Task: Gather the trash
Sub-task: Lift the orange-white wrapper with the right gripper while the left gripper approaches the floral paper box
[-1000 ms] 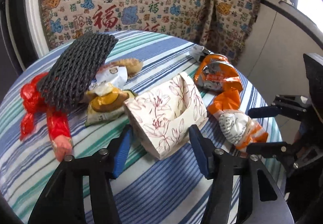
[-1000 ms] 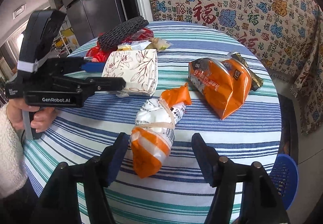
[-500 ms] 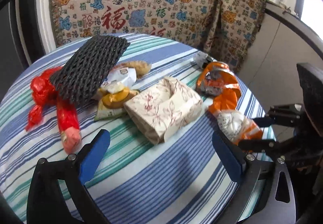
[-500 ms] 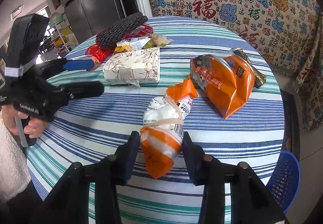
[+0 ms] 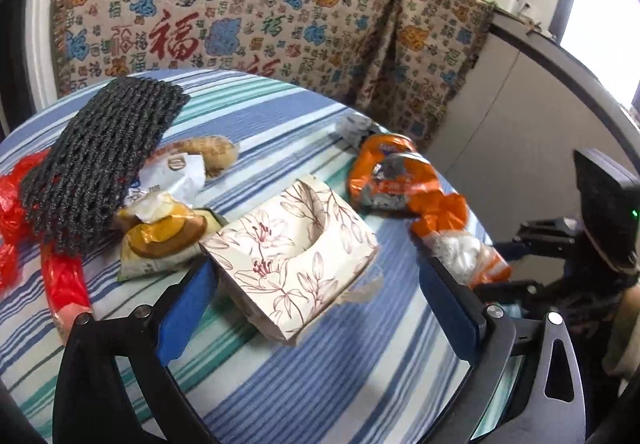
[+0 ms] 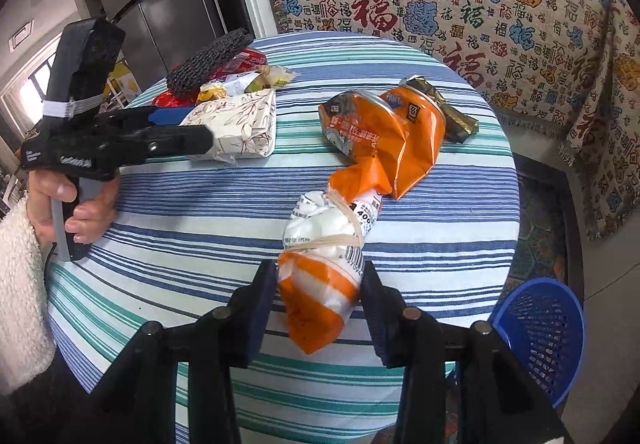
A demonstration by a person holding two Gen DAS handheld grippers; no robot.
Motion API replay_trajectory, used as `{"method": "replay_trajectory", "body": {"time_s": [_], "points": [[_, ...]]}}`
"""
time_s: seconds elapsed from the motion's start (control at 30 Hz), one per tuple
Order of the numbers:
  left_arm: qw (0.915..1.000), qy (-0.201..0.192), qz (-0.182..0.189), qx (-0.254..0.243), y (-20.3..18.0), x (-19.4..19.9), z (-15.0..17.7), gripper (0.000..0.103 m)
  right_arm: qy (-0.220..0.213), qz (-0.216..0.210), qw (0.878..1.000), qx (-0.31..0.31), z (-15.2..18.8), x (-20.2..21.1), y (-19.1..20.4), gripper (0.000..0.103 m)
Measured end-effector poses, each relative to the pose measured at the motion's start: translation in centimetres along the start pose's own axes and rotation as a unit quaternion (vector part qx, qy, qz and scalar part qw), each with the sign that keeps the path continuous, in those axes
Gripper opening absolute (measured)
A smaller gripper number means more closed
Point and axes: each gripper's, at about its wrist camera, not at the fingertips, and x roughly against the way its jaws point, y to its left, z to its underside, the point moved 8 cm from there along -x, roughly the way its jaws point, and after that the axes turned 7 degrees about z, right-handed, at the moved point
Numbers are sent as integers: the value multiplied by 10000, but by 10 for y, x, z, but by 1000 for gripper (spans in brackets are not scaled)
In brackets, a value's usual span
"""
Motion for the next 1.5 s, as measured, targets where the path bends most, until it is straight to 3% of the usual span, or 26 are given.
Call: {"method": "replay_trajectory", "body": {"time_s": [0.1, 0.2, 0.27, 0.37, 0.5, 0.73, 0.83, 1.0, 1.1, 1.17, 1.23, 1.4, 1.47, 1.5], "points": [[9966, 356, 529, -522, -29, 8, 14, 101, 14, 8, 10000, -8, 0, 0, -3, 43], [9952, 418, 55, -888, -31, 11, 17, 101, 16, 42, 10000, 31, 1, -1, -1, 44], [9966, 348, -220, -712, -18, 11, 11, 101, 8, 69, 10000, 55, 0, -2, -1, 44], [9996, 107, -187, -182, -1, 11, -1, 101, 55, 101, 9999, 64, 2, -5, -1, 45], [9984, -167, -531, 38, 19, 9, -12, 101, 81, 135, 9998, 85, 4, -6, 0, 45], [9975, 280, -646, -101, 24, -27, -3, 100, 85, 125, 9998, 88, 6, -5, -1, 45], [9984, 238, -481, -181, 16, -28, -4, 84, 80, 129, 9998, 84, 6, -5, -2, 45], [9986, 353, -366, -172, 8, -17, 8, 84, 70, 121, 9999, 61, 6, -3, -3, 45], [9961, 717, -273, -435, -11, -9, 25, 86, 77, 127, 9999, 63, 6, -3, -3, 45], [9919, 888, -421, -802, -22, -4, 34, 91, 91, 132, 9998, 81, 6, -2, -3, 45], [9881, 849, -607, -1127, -28, -1, 35, 98, 98, 157, 9998, 97, 6, -2, -4, 45], [9854, 624, -803, -1367, -26, -8, 23, 99, 49, 165, 9998, 35, 3, 0, -6, 50], [9837, 564, -730, -1546, -32, -13, 21, 94, 23, 176, 9998, 19, 3, 1, -7, 50], [9827, 599, -652, -1625, -35, -16, 21, 78, 12, 177, 9998, 21, 3, 1, -7, 50]]}}
